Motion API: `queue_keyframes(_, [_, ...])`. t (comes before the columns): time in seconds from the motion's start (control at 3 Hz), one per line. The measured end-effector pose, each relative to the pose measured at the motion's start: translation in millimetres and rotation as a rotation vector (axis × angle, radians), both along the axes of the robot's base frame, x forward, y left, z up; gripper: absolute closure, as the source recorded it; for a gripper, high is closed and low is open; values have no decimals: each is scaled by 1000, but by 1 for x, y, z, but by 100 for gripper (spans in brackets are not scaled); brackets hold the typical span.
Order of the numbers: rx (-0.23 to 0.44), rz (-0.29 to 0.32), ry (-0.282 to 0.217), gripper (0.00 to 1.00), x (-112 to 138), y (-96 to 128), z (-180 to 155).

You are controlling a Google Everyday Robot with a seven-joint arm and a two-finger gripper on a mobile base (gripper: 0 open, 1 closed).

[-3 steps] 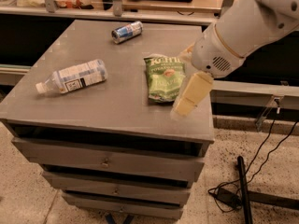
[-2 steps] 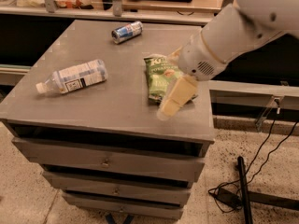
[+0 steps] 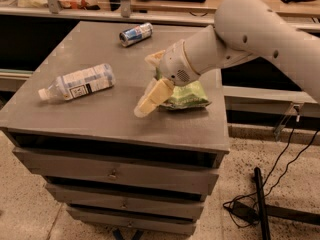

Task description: Move blue plastic bottle near redbull can

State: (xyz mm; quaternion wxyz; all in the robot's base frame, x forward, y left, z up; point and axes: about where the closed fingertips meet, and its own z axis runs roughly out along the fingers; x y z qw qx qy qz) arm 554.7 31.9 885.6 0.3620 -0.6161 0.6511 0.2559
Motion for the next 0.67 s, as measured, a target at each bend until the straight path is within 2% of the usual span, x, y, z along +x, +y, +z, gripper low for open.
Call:
queue_keyframes(0.33, [28,9,-17,0,20,22,2])
queue_keyframes(0.67, [26,8,-6,0,37,44,-1])
